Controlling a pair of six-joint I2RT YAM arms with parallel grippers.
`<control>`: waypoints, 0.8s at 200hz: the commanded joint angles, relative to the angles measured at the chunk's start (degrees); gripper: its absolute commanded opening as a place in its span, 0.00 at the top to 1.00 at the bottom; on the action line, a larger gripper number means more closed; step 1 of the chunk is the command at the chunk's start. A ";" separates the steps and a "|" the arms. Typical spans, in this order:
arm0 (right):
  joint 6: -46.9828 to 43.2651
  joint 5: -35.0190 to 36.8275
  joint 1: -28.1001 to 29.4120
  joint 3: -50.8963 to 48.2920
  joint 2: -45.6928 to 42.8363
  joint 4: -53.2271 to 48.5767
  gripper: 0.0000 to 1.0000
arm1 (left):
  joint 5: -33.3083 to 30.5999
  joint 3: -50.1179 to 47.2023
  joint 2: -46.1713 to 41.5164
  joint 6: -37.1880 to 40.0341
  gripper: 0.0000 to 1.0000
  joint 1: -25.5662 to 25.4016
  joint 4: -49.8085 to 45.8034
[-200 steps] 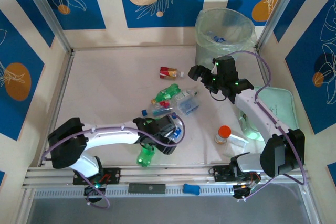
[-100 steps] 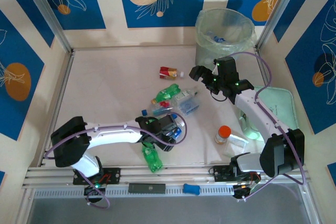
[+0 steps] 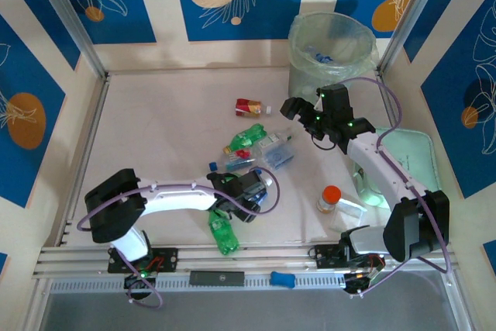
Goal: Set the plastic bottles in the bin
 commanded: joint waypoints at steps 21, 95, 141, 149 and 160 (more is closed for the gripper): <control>0.56 -0.73 -0.42 -1.16 -1.47 0.61 0.01 | -0.97 1.45 -0.99 2.03 0.52 -0.51 1.04; 0.43 -5.50 -0.38 -1.84 -3.43 5.26 0.01 | 3.13 1.38 -10.33 0.36 0.53 3.44 8.09; 2.49 -10.83 1.33 -2.97 -3.26 11.92 0.01 | 4.43 -1.69 -14.04 -6.19 0.53 11.00 21.87; 2.99 -11.81 1.68 -2.47 -2.76 12.40 0.01 | 4.54 -2.12 -14.24 -7.54 0.53 12.33 24.61; 3.54 -12.95 2.38 -1.77 -2.09 13.01 0.01 | 4.94 -2.72 -14.35 -9.03 0.53 14.07 27.98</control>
